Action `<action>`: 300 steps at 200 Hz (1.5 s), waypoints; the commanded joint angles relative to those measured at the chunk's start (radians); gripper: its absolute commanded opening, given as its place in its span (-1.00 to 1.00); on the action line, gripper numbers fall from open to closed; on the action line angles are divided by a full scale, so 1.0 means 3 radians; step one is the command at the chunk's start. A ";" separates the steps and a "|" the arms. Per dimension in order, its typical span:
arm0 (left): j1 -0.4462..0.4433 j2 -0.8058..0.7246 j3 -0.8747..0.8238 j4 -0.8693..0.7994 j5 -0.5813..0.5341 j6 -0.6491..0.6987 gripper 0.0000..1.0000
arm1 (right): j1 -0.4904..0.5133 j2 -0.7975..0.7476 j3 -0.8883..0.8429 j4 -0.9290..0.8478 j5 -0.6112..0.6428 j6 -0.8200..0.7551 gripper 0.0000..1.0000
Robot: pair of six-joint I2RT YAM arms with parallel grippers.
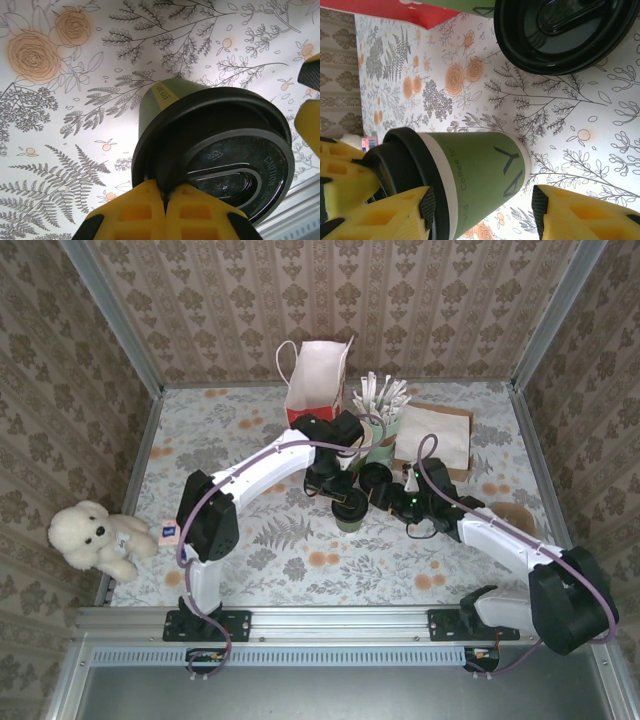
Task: Pack the takeout coffee
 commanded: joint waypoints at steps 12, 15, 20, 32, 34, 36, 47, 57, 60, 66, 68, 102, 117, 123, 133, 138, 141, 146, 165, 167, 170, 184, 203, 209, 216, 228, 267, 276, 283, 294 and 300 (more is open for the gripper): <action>-0.0058 0.0216 -0.0046 -0.0199 0.0146 0.0095 -1.00 | -0.0010 0.0231 0.0094 0.0104 -0.0363 -0.0009 0.13; -0.0059 0.0218 -0.0043 -0.0201 0.0149 0.0096 -1.00 | -0.0008 0.0250 0.0091 0.0123 -0.0373 0.0000 0.13; -0.0058 0.0218 -0.0043 -0.0210 0.0148 0.0094 -1.00 | -0.0008 0.0273 0.0079 0.0150 -0.0379 0.0020 0.13; -0.0064 0.0218 -0.0047 -0.0217 0.0148 0.0084 -1.00 | -0.0010 0.0321 0.0043 0.0204 -0.0407 0.0038 0.12; -0.0066 0.0218 -0.0048 -0.0217 0.0148 0.0079 -1.00 | -0.0010 0.0328 0.0038 0.0213 -0.0413 0.0035 0.12; -0.0068 0.0218 -0.0048 -0.0216 0.0148 0.0075 -1.00 | -0.0008 0.0332 0.0033 0.0215 -0.0419 0.0039 0.12; -0.0068 0.0213 -0.0072 -0.0202 0.0147 0.0070 -1.00 | -0.0010 0.0367 0.0001 0.0198 -0.0420 0.0030 0.12; -0.0073 0.0210 -0.0123 -0.0160 0.0160 0.0055 -1.00 | -0.0010 0.0409 -0.0024 0.0136 -0.0382 -0.0002 0.11; -0.0073 0.0217 -0.0150 -0.0141 0.0174 0.0051 -1.00 | -0.0008 0.0422 -0.0027 0.0102 -0.0367 -0.0015 0.11; -0.0073 0.0226 -0.0217 -0.0089 0.0211 0.0048 -1.00 | -0.0009 0.0450 -0.0033 0.0041 -0.0325 -0.0037 0.10; -0.0075 0.0230 -0.0242 -0.0078 0.0227 0.0041 -1.00 | -0.0010 0.0462 -0.0039 0.0025 -0.0311 -0.0041 0.10; -0.0096 0.0372 -0.0488 -0.0037 0.0304 0.0006 -1.00 | -0.0005 0.0606 -0.0139 -0.0053 -0.0250 0.0014 0.09; -0.0101 0.0354 -0.0446 -0.0062 0.0283 0.0040 -1.00 | 0.0000 0.0597 -0.0085 -0.0142 -0.0244 -0.0018 0.10; -0.0095 0.0351 -0.0405 -0.0101 0.0247 0.0059 -1.00 | 0.0000 0.0577 -0.0048 -0.0180 -0.0235 -0.0052 0.10; -0.0082 0.0355 -0.0310 -0.0165 0.0197 0.0091 -1.00 | 0.0000 0.0535 0.0019 -0.0219 -0.0229 -0.0086 0.12; -0.0071 0.0356 -0.0261 -0.0192 0.0187 0.0101 -1.00 | 0.0001 0.0534 0.0045 -0.0219 -0.0241 -0.0095 0.13; -0.0067 0.0357 -0.0231 -0.0210 0.0182 0.0109 -1.00 | 0.0000 0.0449 0.0058 -0.0210 -0.0244 -0.0094 0.14; -0.0058 0.0356 -0.0181 -0.0231 0.0171 0.0120 -1.00 | 0.0000 0.0389 0.0077 -0.0188 -0.0259 -0.0089 0.15; -0.0045 0.0342 -0.0012 -0.0288 0.0064 0.0164 -1.00 | 0.0001 0.0274 0.0116 -0.0100 -0.0350 -0.0063 0.19; -0.0044 0.0344 0.0006 -0.0290 0.0055 0.0172 -1.00 | 0.0000 0.0269 0.0120 -0.0088 -0.0363 -0.0059 0.20; -0.0045 0.0341 0.0025 -0.0286 0.0021 0.0176 -1.00 | 0.0000 0.0264 0.0125 -0.0075 -0.0391 -0.0058 0.21; -0.0036 0.0387 0.0127 -0.0305 -0.0051 0.0196 -1.00 | 0.0001 0.0286 0.0148 -0.0032 -0.0554 -0.0054 0.26; -0.0046 0.0463 0.0305 -0.0385 -0.0041 0.0211 -1.00 | -0.0002 0.0303 0.0188 -0.0046 -0.0616 0.0014 0.27; -0.0053 0.0463 0.0324 -0.0381 -0.0044 0.0215 -1.00 | 0.0000 0.0291 0.0199 -0.0031 -0.0648 0.0033 0.28; -0.0057 0.0457 0.0337 -0.0377 -0.0043 0.0211 -1.00 | 0.0000 0.0280 0.0222 -0.0030 -0.0682 0.0037 0.29; -0.0058 0.0456 0.0358 -0.0374 -0.0032 0.0194 -1.00 | 0.0000 0.0256 0.0272 -0.0051 -0.0708 0.0022 0.32; -0.0091 0.0474 0.0493 -0.0427 -0.0032 0.0163 -1.00 | 0.0003 0.0295 0.0340 -0.0173 -0.0652 -0.0087 0.36; -0.0094 0.0474 0.0504 -0.0440 -0.0031 0.0168 -1.00 | 0.0002 0.0341 0.0305 -0.0167 -0.0642 -0.0104 0.36; -0.0094 0.0474 0.0506 -0.0437 -0.0033 0.0167 -1.00 | 0.0002 0.0390 0.0274 -0.0188 -0.0639 -0.0133 0.37; -0.0094 0.0477 0.0504 -0.0442 -0.0032 0.0162 -1.00 | -0.0002 0.0472 0.0279 -0.0327 -0.0618 -0.0249 0.38; -0.0094 0.0479 0.0506 -0.0442 -0.0030 0.0156 -1.00 | -0.0003 0.0487 0.0289 -0.0407 -0.0605 -0.0314 0.39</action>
